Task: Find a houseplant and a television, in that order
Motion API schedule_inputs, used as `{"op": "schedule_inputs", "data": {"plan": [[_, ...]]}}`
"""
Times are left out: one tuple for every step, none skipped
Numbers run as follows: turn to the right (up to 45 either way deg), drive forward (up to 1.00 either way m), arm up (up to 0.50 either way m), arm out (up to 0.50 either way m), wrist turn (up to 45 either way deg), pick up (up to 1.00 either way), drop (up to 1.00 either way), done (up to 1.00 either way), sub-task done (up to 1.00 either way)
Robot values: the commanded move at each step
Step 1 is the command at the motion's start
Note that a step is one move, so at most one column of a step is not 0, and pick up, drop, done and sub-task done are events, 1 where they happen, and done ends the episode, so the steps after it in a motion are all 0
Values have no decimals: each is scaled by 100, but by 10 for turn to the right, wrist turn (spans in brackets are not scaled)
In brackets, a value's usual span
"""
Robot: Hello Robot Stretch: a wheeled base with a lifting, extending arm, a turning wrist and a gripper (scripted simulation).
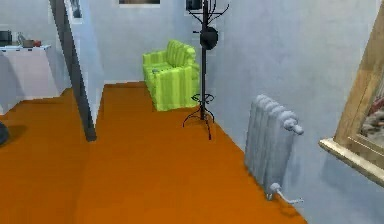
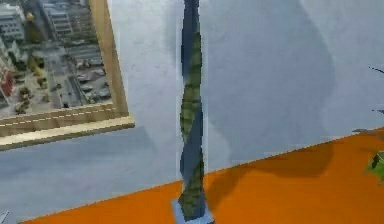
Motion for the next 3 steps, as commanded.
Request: {"op": "schedule_inputs", "data": {"plan": [[0, 90, 0, 0, 0, 0, 0, 0, 0], [-450, 0, 0, 0, 0, 0, 0, 0, 0], [-300, 0, 0, 0, 0, 0, 0, 0, 0]]}}
